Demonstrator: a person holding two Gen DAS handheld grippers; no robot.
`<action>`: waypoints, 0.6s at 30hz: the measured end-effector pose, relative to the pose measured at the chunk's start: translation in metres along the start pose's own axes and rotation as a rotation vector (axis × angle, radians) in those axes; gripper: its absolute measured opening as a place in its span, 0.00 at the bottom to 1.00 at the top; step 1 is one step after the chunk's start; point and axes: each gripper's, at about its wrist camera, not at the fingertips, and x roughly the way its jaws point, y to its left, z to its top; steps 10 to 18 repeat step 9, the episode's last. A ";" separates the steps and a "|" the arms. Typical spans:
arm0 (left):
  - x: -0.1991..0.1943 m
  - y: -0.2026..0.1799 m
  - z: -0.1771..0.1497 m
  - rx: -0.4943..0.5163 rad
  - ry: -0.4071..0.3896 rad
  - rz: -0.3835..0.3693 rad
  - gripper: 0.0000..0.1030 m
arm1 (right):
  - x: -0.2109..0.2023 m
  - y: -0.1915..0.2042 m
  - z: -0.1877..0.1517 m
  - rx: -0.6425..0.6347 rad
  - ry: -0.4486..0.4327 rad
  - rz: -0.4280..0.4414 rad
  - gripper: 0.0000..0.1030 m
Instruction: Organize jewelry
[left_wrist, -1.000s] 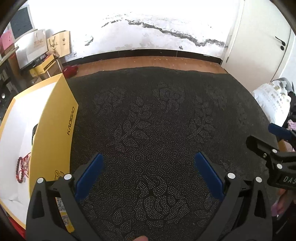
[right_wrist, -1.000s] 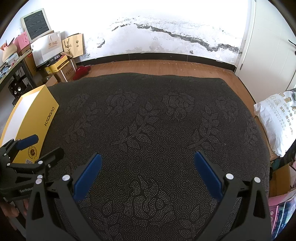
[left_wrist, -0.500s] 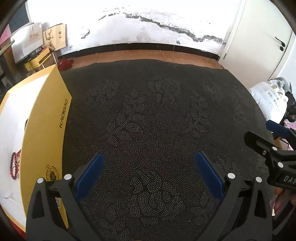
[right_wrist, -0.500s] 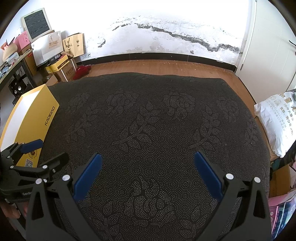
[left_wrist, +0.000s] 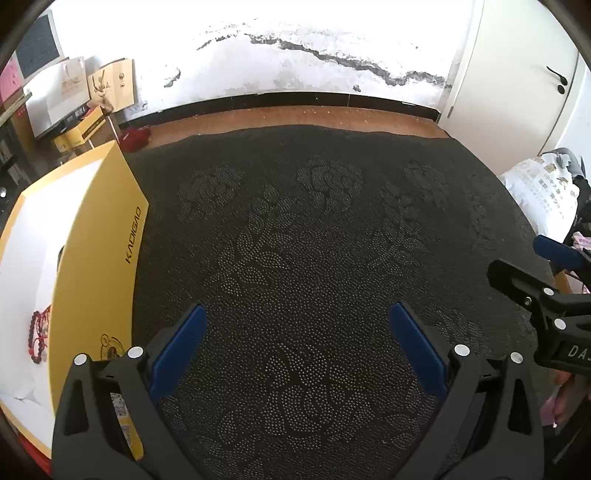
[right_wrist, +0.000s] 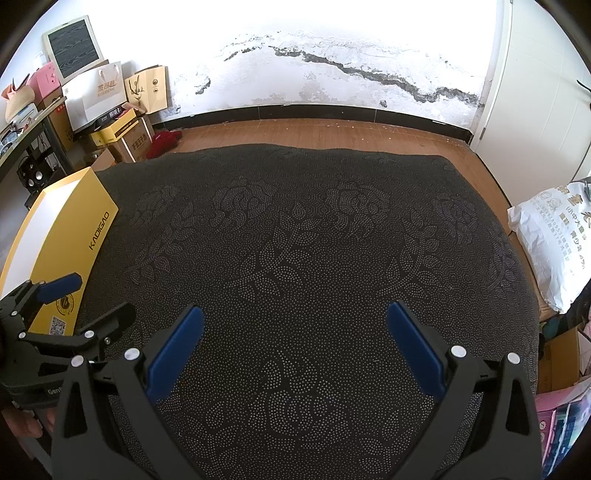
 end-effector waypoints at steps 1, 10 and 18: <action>0.001 0.000 0.001 -0.001 0.004 -0.002 0.94 | 0.000 0.000 0.000 0.000 0.001 -0.001 0.93; 0.005 -0.001 0.000 -0.001 0.023 0.014 0.94 | 0.001 0.000 -0.002 0.000 0.003 -0.001 0.93; 0.005 -0.001 0.000 -0.001 0.023 0.014 0.94 | 0.001 0.000 -0.002 0.000 0.003 -0.001 0.93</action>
